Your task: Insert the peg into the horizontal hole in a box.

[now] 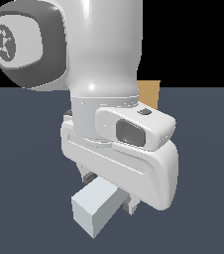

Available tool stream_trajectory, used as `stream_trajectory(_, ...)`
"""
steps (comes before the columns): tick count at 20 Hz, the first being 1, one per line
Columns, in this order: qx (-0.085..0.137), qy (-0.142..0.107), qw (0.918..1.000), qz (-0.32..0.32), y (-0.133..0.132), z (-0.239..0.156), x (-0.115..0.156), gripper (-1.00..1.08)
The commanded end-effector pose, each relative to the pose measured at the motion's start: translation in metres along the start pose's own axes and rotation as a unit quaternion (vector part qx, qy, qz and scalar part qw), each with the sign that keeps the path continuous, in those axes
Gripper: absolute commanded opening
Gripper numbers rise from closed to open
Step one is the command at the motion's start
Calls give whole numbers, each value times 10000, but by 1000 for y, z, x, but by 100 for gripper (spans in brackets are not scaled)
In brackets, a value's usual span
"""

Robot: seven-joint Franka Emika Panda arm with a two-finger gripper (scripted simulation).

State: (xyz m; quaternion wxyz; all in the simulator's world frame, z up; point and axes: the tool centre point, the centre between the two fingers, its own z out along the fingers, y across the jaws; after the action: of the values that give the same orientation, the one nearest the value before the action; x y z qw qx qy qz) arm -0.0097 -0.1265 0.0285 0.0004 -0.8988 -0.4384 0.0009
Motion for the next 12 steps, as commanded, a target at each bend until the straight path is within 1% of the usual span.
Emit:
stream_trajectory(1,-7,5,10000,1,1,6,1,100)
stream_trajectory(3,-7,5,10000,1,1,7,1,100)
stream_trajectory(4,-7,5,10000,1,1,7,1,-100)
stream_trajectory(12,-7,5,10000,1,1,7,1,-100)
